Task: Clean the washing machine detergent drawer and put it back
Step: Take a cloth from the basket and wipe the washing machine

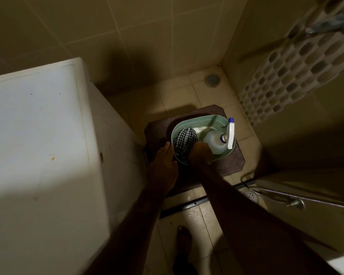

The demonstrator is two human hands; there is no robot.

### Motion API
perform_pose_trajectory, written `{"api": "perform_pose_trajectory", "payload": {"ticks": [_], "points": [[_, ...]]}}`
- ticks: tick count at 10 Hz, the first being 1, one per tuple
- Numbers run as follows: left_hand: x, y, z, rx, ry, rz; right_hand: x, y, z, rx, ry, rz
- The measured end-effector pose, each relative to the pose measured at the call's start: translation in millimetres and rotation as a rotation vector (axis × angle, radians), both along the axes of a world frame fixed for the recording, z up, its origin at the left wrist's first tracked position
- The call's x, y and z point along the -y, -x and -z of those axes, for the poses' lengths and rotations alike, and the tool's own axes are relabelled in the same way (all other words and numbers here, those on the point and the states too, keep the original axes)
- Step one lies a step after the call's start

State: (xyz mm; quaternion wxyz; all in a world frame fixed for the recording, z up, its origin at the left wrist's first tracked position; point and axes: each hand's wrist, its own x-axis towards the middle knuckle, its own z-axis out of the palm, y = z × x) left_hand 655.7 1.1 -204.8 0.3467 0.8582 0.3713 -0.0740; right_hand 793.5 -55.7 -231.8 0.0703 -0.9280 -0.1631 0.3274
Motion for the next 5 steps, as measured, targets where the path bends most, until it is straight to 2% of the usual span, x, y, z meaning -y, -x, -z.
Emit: {"api": "perform_pose_trajectory", "payload": {"ticks": [1, 2, 3, 4, 5], "points": [[-1, 0, -3, -0.002, 0.016, -0.002, 0, 4, -13, 0.025, -0.029, 0.039], [-3, -2, -14, 0.008, 0.050, -0.008, 2, 11, -13, 0.220, -0.090, 0.047], [-3, -1, -28, 0.039, 0.067, -0.066, 11, 17, -27, 0.156, -0.119, 0.002], [0, 0, -51, 0.082, 0.107, -0.264, 15, 28, -57, 0.165, -0.322, -0.047], [-2, 3, -70, 0.112, 0.239, -0.441, 21, 41, -84, 0.271, -0.472, 0.007]]}}
